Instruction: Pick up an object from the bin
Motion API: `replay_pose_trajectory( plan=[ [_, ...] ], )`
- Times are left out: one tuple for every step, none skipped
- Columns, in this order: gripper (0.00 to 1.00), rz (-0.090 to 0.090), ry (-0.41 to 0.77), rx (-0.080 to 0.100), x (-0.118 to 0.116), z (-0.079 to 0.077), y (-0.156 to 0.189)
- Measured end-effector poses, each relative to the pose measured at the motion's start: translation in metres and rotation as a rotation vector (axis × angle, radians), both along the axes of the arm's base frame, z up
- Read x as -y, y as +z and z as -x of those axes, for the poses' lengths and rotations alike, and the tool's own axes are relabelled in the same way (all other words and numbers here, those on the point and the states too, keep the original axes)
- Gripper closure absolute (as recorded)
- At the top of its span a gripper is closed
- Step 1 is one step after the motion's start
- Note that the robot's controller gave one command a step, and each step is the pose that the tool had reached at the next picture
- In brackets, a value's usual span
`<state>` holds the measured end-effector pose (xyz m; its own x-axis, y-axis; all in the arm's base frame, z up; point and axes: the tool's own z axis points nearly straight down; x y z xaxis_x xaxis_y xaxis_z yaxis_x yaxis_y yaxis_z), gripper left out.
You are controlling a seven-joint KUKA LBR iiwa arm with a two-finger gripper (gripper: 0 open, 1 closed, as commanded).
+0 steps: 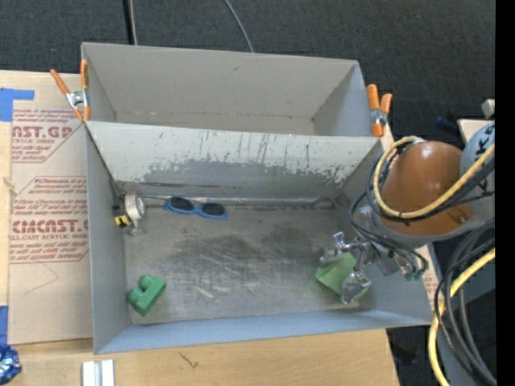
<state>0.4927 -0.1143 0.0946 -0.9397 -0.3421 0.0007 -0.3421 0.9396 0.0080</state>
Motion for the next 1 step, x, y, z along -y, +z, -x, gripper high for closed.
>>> replay_pose_trajectory(
  plan=[
    [1.0,0.009,0.003,0.012,-0.0022,0.0017,0.1094]
  ],
)
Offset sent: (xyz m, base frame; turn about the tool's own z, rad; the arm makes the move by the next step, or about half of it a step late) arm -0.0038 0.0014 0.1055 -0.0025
